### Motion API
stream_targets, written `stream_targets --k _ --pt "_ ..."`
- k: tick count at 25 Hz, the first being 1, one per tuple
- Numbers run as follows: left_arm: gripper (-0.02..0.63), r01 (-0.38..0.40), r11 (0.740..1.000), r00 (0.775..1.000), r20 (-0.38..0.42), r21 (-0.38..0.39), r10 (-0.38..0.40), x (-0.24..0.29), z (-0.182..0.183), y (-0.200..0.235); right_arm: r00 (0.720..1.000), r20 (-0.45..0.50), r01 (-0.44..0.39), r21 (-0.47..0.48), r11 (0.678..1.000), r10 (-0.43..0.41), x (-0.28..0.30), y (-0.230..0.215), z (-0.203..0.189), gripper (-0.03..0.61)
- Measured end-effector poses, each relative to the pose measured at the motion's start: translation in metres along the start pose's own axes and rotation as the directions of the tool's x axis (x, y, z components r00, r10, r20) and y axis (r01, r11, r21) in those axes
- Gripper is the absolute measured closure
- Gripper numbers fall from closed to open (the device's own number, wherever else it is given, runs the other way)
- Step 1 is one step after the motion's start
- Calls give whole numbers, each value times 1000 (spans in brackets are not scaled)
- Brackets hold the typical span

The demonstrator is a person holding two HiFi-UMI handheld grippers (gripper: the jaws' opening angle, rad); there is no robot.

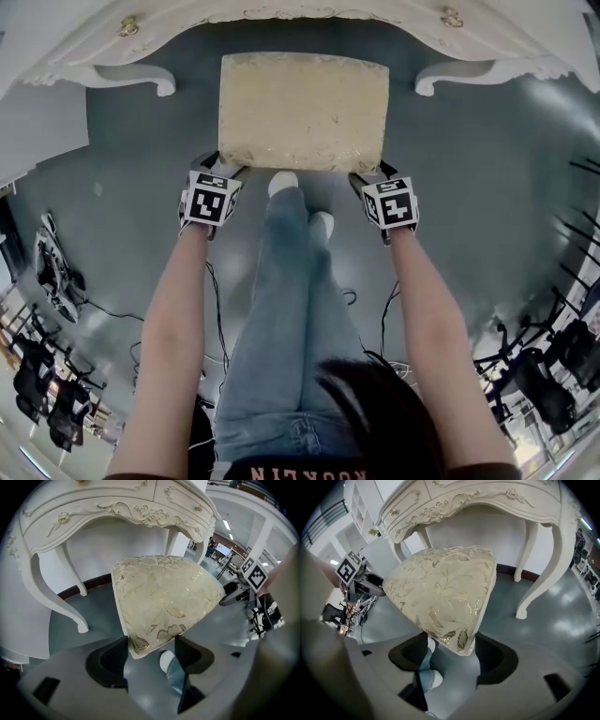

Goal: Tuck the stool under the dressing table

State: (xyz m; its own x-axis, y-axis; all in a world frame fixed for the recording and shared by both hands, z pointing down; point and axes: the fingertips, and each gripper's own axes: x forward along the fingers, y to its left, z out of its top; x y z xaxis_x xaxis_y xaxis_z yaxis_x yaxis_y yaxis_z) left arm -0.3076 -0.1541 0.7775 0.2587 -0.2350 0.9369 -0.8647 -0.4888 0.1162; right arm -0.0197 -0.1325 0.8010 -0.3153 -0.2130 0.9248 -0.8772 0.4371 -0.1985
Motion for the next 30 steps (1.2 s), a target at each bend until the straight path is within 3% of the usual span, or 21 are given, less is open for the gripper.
stream_targets --k 14,30 --pt "316 -27 998 996 91 49 22 7 29 18 997 81 -6 -40 999 9 6 -12 29 287" --pt "314 -62 996 968 248 68 44 22 86 48 973 228 69 -99 993 -45 18 -49 96 281"
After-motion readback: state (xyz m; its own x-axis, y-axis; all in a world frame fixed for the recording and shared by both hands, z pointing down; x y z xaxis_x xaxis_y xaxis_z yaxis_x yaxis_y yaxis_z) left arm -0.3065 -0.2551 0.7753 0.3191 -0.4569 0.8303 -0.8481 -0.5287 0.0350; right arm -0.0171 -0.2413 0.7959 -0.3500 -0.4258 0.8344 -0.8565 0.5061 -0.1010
